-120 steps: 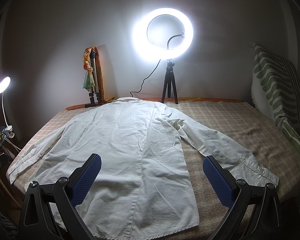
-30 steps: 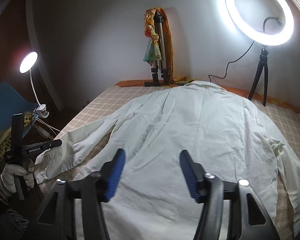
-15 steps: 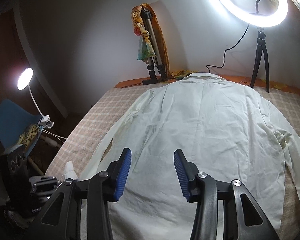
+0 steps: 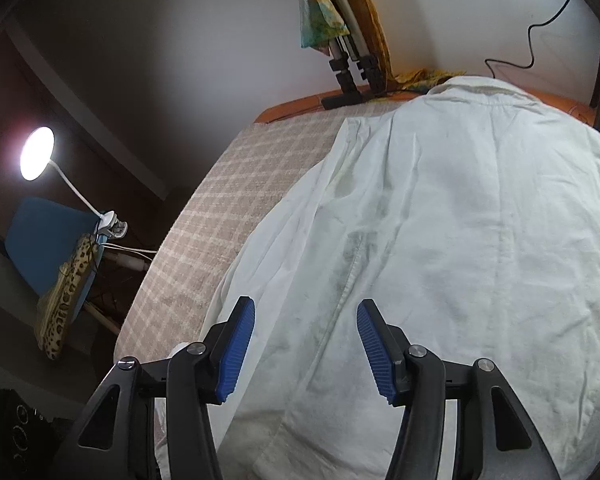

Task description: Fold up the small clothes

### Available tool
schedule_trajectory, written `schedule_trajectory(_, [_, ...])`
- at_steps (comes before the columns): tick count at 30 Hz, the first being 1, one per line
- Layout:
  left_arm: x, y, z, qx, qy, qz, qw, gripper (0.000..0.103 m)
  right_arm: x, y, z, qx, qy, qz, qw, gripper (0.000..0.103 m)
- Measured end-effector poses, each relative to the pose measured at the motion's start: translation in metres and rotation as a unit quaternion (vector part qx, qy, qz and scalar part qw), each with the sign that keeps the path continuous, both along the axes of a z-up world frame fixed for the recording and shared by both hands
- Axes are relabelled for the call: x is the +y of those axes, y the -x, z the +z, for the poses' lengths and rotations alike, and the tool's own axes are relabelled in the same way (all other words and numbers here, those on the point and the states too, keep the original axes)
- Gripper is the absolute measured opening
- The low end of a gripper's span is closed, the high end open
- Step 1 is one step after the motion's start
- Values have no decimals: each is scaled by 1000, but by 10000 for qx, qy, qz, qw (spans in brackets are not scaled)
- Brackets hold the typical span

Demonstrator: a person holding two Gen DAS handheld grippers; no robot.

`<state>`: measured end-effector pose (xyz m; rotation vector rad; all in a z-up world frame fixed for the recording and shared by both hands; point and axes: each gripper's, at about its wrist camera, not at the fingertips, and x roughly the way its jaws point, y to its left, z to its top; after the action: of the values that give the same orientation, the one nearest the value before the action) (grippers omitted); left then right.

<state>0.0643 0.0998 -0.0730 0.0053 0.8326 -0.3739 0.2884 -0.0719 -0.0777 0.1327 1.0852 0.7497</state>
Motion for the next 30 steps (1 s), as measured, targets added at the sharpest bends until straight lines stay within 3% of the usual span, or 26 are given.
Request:
schedule_trajectory(3, [25,4,-10,115,-228,414,9988,42,10,-3,-12,266,-61,124,9995,57])
schedule_trajectory(6, [58,-12,-17,375,239,915,9948,42,24,3,-18,237,286,249,9990,55])
schedule_trajectory(8, [74,-27,-21,502,467,1210,9903,42,33,10,-20,70,625,392,9973,49])
schedule_trajectory(10, [80,-41,-26,486,175,1348,9895,42,38,15,-25,-31,848,497,9951,42])
schedule_trajectory(12, [78,-56,-32,561,-94,1248,9906,42,38,18,-31,-30,982,511,9938,36])
schedule_trajectory(17, [71,-74,-53,785,-255,967,9919,42,31,16,-34,13,1012,425,9940,32])
schedule_trajectory(19, [66,-71,-55,658,-324,890,9933,30,32,14,-34,-23,1038,428,9937,30])
schedule_trajectory(20, [64,-70,-54,654,-262,768,9946,12,32,14,-34,-36,1053,425,9935,29])
schedule_trajectory(21, [61,-70,-53,693,-227,653,9952,5,33,14,-35,-34,1064,420,9934,27])
schedule_trajectory(27, [58,-53,-38,533,29,560,9970,4,34,11,-35,-37,1114,360,9931,20])
schedule_trajectory(30, [46,-27,-16,156,-53,355,9992,4,30,11,-30,-95,1089,333,9934,20])
